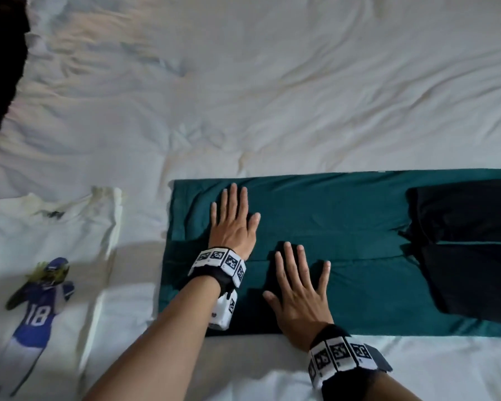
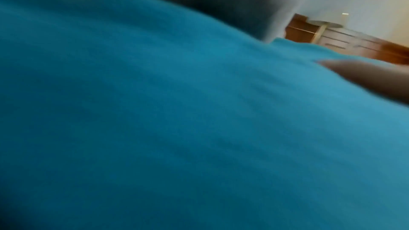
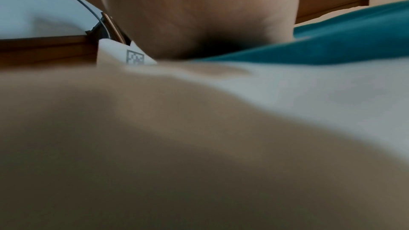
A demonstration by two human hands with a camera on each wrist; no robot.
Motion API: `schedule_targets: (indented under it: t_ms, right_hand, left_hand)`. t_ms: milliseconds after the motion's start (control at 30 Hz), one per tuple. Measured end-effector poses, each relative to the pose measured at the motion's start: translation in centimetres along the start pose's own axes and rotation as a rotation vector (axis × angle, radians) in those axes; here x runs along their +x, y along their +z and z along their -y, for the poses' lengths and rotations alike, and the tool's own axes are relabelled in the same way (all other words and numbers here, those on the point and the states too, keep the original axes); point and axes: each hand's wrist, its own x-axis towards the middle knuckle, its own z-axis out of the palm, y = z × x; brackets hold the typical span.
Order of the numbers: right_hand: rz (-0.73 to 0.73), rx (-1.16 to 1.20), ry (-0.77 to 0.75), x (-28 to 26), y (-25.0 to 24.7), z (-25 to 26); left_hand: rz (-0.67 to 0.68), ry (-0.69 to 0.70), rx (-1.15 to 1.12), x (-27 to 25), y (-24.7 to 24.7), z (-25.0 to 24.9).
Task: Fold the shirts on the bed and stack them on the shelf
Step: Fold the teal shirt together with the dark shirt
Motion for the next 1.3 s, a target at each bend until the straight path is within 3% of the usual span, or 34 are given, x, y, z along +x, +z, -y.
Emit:
schedule_targets:
  t_ms: [100, 200, 300, 433, 533, 667, 767, 833, 867, 1000, 1067, 1200, 1300]
  right_hand:
    - [-0.002, 0.032, -0.137, 0.0, -0.1, 3.4]
    - [0.068, 0.006, -0.398, 0.1, 0.3, 8.0]
    - [0.169, 0.019, -0.453, 0.8, 0.8, 12.2]
    - [0.113, 0.193, -0.296, 1.8, 0.1, 14.6]
    - [0.147, 0.467, -0.124, 1.4, -1.2, 13.4]
    - [-0.108, 0.897, 0.124, -1.2, -4.6, 8.2]
    - [-0.159, 1.039, 0.313, -2.3, -6.2, 3.4]
    - [-0.153, 1.061, 0.355, -2.3, -6.5, 0.9]
    - [-0.162, 1.040, 0.374, -2.3, -6.5, 0.0]
    - [-0.182, 0.995, 0.501, -3.0, -5.9, -3.7]
    - [-0.226, 1.018, 0.509, -4.2, -6.0, -5.7]
    - [-0.354, 1.128, 0.560, -6.8, -7.6, -10.3]
    - [-0.451, 1.234, 0.672, -8.9, -9.0, -15.1]
  left_hand:
    - [0.001, -0.116, -0.005, 0.3, -2.6, 4.7]
    - [-0.136, -0.077, -0.008, 1.5, -4.8, 6.7]
    - [-0.110, -0.017, -0.005, 3.0, -6.3, 8.2]
    - [0.026, -0.058, 0.052, 4.1, -8.8, 8.1]
    - [0.203, -0.076, -0.222, 4.4, -11.6, 6.4]
    - [0.322, -0.024, -0.581, 4.7, -14.6, 0.9]
    - [0.609, -0.201, -0.972, 4.5, -15.7, -4.4]
    - [0.717, -0.189, -0.949, 4.7, -15.1, -7.2]
    - [0.688, -0.148, -0.843, 4.9, -14.6, -8.5]
    - [0.369, 0.058, -0.159, 5.7, -13.3, -12.3]
    - [0.293, 0.105, 0.002, 5.9, -13.4, -14.4]
    - [0.207, 0.202, -0.064, 6.8, -12.9, -20.5]
    - [0.266, 0.277, -0.322, 7.1, -12.3, -27.0]
